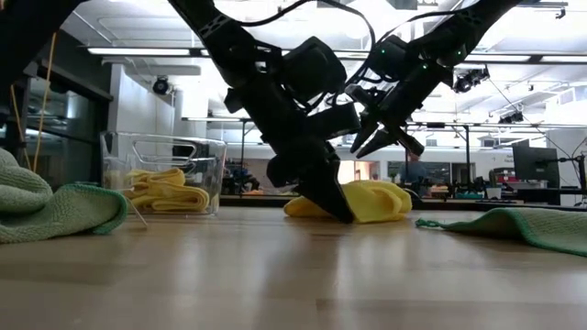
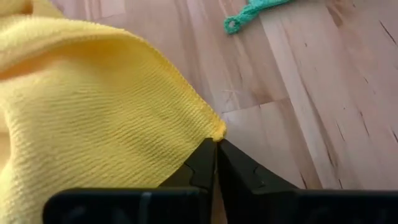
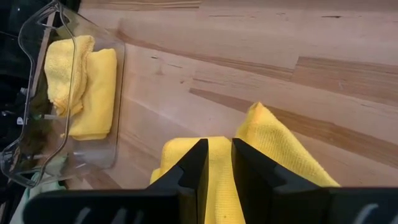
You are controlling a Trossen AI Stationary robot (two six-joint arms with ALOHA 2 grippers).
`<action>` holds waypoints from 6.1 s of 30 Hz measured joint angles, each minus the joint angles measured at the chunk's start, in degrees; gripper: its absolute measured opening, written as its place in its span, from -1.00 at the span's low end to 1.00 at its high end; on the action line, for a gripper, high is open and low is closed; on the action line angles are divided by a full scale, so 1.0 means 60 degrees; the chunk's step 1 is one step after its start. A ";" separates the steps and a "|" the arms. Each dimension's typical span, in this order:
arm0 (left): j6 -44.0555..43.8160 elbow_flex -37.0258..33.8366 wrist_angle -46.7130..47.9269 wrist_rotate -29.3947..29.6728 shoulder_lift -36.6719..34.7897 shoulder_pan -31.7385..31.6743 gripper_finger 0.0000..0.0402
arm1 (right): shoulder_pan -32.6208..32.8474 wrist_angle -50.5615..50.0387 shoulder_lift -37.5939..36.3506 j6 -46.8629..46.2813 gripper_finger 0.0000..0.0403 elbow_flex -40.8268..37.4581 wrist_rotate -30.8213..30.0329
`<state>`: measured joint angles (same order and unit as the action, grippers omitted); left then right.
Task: Fold microfiber towels
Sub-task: Fold the yellow towel
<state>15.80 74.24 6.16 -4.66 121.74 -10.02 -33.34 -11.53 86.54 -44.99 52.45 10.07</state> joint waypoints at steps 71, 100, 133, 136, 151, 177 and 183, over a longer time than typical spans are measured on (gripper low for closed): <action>-0.1627 0.3370 0.8474 -0.0182 -0.2777 -0.0649 -1.00 | 0.0557 -0.3650 -0.4112 0.5829 -0.69 -0.0004 0.0143; 0.1441 0.8570 0.8150 0.0704 -0.2930 -0.1935 -1.00 | -0.1076 -0.2373 -0.3676 0.6502 -0.69 -0.0004 -0.0591; -0.0946 0.2286 0.8073 -0.0966 -0.3077 -0.0686 -1.00 | -0.0104 -0.0028 -0.2539 0.4554 -0.23 -0.2702 0.3545; -0.0280 0.2279 0.8323 -0.0845 -0.3046 -0.0638 -1.00 | 0.0003 0.1214 -0.2038 0.3755 -0.19 -0.3239 0.3549; -0.0105 0.2277 0.8345 -0.0927 -0.2112 -0.0569 -1.00 | 0.0599 0.4883 0.1357 0.0698 -0.18 -0.3181 0.2922; -0.0017 0.2277 0.8260 -0.0467 -0.2111 -0.0656 -1.00 | 0.2428 0.1829 -0.1225 0.2605 -0.18 -0.2889 0.4514; -0.0023 0.2278 0.8236 -0.0467 -0.2111 -0.0656 -1.00 | 0.2640 0.1195 -0.1519 0.3223 -0.18 -0.2889 0.4459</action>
<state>15.67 87.91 55.58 -7.46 109.08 -13.96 -17.50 -4.36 77.43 -25.65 35.11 36.82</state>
